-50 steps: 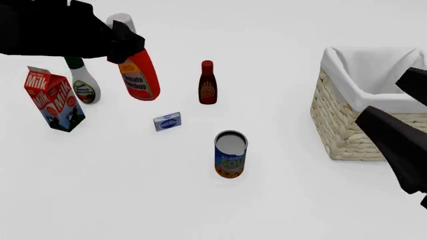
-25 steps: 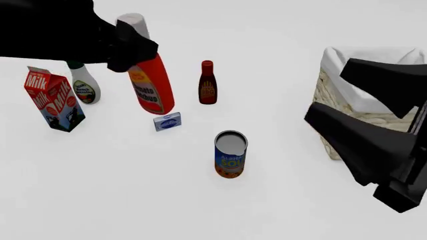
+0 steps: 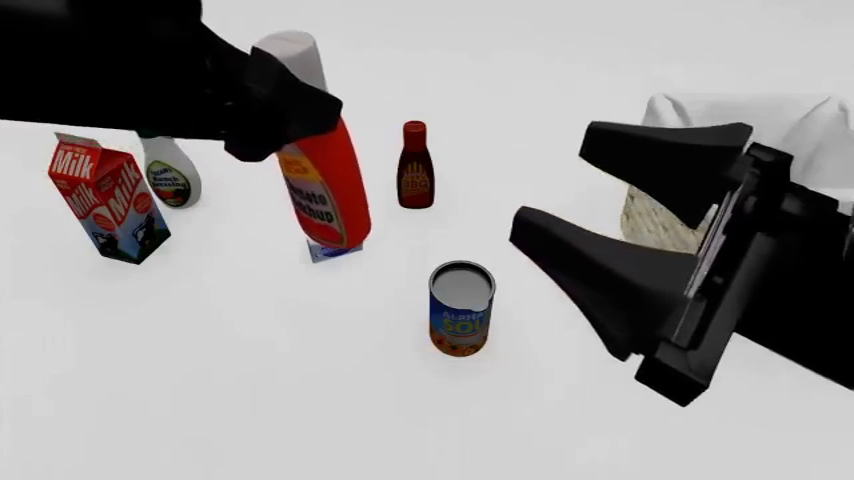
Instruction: Pick the ketchup and place it in the basket.
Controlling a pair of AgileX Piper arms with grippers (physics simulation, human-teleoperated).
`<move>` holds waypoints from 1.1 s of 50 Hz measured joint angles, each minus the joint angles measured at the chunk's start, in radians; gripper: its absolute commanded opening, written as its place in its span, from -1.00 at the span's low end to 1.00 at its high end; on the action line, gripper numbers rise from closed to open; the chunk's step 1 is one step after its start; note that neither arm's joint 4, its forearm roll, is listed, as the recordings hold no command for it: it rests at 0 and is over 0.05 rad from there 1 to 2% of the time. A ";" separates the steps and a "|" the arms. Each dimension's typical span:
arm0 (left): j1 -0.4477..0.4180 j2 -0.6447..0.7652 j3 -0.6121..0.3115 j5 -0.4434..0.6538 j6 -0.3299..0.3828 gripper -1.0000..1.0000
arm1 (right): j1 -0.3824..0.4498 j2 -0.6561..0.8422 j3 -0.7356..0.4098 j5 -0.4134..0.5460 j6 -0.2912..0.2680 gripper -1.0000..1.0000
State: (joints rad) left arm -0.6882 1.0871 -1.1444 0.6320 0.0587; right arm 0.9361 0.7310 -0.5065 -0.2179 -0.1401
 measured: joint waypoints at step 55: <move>-0.105 -0.043 -0.002 0.043 -0.030 -1.00 | 0.072 0.323 -0.130 -0.154 0.069 1.00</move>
State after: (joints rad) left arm -0.7936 1.0439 -1.1461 0.6755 0.0285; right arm 1.0078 1.0539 -0.6368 -0.3719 -0.0714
